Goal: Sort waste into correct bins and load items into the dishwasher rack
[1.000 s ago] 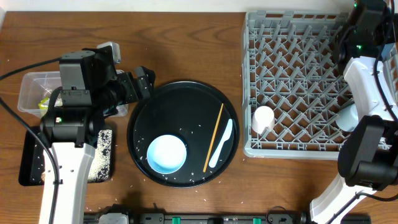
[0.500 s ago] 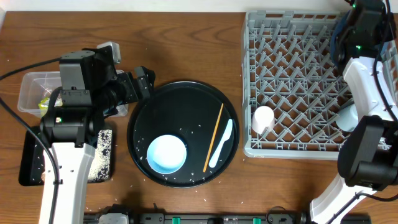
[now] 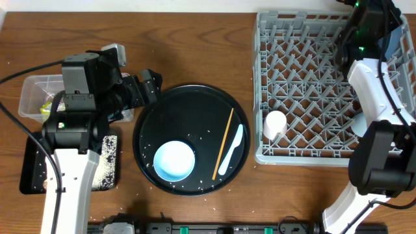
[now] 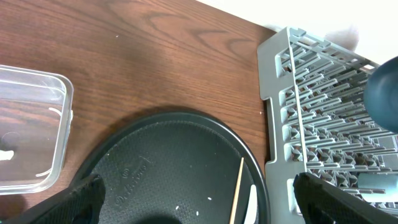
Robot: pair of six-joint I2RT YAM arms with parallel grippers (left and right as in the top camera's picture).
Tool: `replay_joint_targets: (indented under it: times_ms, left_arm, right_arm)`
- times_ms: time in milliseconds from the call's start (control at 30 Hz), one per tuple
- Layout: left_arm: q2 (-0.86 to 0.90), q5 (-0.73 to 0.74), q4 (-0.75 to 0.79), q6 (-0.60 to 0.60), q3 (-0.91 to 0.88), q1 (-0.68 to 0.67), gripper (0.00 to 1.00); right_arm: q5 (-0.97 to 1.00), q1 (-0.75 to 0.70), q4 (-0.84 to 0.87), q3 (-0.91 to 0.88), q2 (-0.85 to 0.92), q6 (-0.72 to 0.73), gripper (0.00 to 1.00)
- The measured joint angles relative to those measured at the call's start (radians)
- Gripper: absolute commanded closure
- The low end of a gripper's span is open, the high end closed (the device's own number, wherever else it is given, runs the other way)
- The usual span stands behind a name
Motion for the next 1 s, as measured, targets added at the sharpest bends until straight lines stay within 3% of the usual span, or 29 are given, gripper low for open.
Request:
replay_joint_targets:
  times_ms: [367,567,1000]
  left_arm:
    - [0.0,0.0,0.0,0.0,0.0,0.0,0.02]
    - [0.0,0.0,0.0,0.0,0.0,0.0,0.02]
    - [0.0,0.0,0.0,0.0,0.0,0.0,0.02]
  right_arm:
    - [0.01,0.0,0.074,-0.011,0.0,-0.232,0.99]
    - [0.011,0.0,0.011,-0.014,0.0,-0.232,0.99]
    - [0.005,0.058,0.069,-0.102,-0.013,-0.24,0.99]
